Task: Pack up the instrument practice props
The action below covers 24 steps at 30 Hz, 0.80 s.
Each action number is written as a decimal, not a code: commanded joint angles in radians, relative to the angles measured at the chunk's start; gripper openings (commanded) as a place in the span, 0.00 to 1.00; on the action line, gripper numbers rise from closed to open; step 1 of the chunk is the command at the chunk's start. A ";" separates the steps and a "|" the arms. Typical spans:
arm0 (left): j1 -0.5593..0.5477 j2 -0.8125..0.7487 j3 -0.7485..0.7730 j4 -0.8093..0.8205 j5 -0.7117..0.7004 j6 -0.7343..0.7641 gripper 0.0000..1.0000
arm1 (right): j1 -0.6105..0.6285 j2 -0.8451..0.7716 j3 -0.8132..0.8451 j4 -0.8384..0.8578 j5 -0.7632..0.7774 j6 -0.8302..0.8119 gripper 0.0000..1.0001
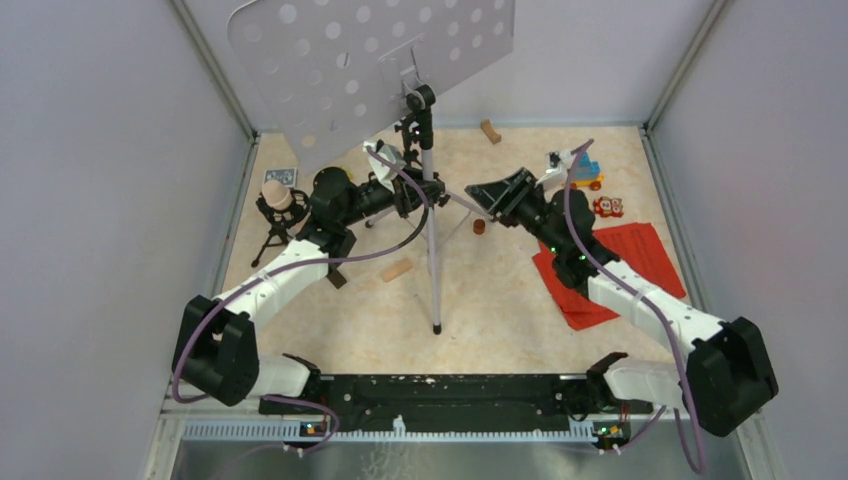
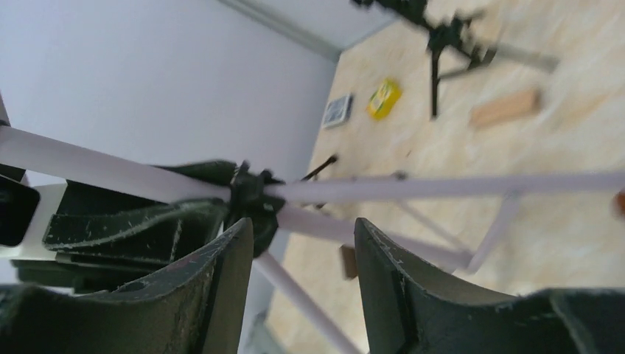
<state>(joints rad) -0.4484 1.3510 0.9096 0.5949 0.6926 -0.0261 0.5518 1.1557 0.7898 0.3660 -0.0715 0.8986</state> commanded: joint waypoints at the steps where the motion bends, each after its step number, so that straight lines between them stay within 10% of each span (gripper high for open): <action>1: -0.003 0.033 -0.002 -0.096 0.051 0.097 0.00 | 0.000 0.042 -0.067 0.253 -0.192 0.464 0.53; 24: -0.002 0.056 0.008 -0.095 0.075 0.091 0.00 | 0.000 0.210 0.019 0.302 -0.272 0.519 0.31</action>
<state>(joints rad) -0.4458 1.3624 0.9199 0.5941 0.7185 -0.0265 0.5533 1.3464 0.7532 0.5850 -0.3157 1.4002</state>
